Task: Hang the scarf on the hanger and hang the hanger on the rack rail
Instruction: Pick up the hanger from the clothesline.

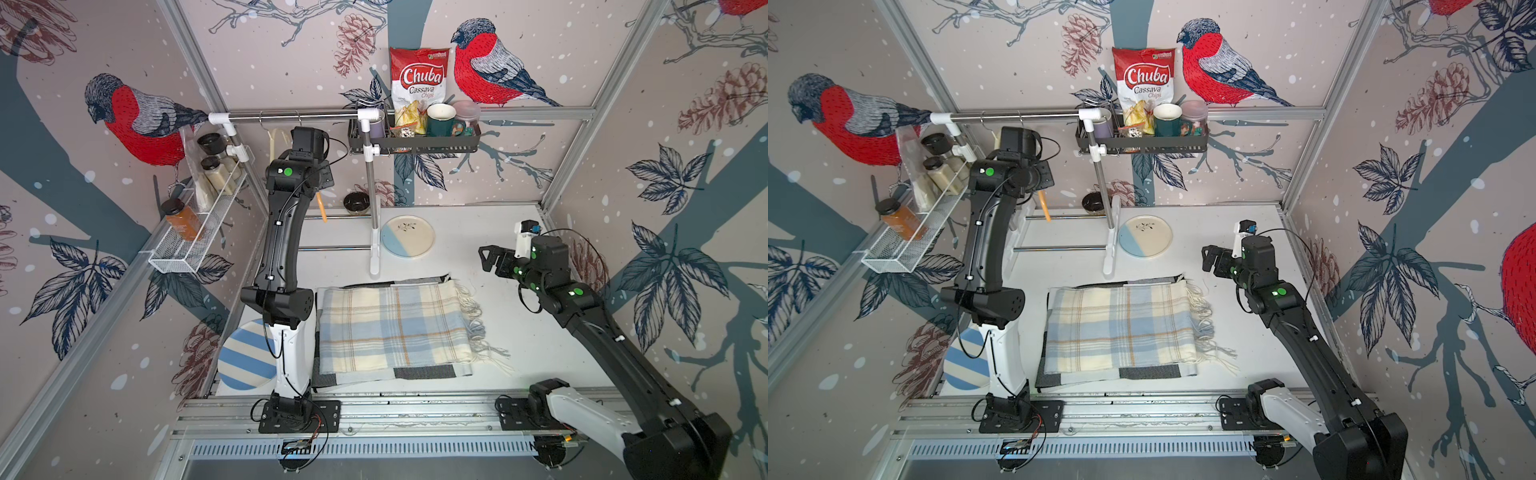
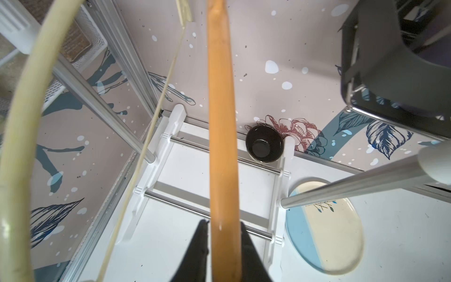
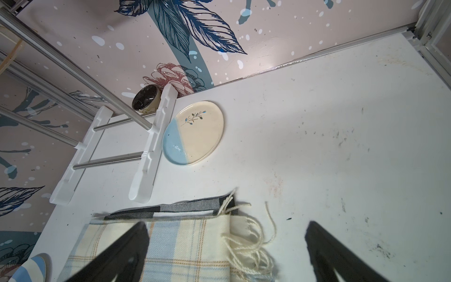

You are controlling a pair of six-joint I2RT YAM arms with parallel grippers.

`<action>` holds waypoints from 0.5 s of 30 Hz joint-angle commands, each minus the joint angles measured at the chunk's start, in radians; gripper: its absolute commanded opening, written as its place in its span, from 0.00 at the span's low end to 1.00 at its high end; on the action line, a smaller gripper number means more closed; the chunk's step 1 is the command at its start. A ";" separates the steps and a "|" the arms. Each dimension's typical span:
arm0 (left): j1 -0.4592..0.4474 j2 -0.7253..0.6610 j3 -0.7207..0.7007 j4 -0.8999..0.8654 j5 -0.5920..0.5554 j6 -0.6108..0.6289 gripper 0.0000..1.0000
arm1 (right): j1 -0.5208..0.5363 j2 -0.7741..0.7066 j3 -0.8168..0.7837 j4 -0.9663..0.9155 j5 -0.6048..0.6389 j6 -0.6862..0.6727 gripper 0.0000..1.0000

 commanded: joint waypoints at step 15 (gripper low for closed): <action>0.025 -0.296 -0.268 0.206 0.165 0.092 0.00 | 0.000 -0.001 -0.013 0.019 -0.048 0.006 1.00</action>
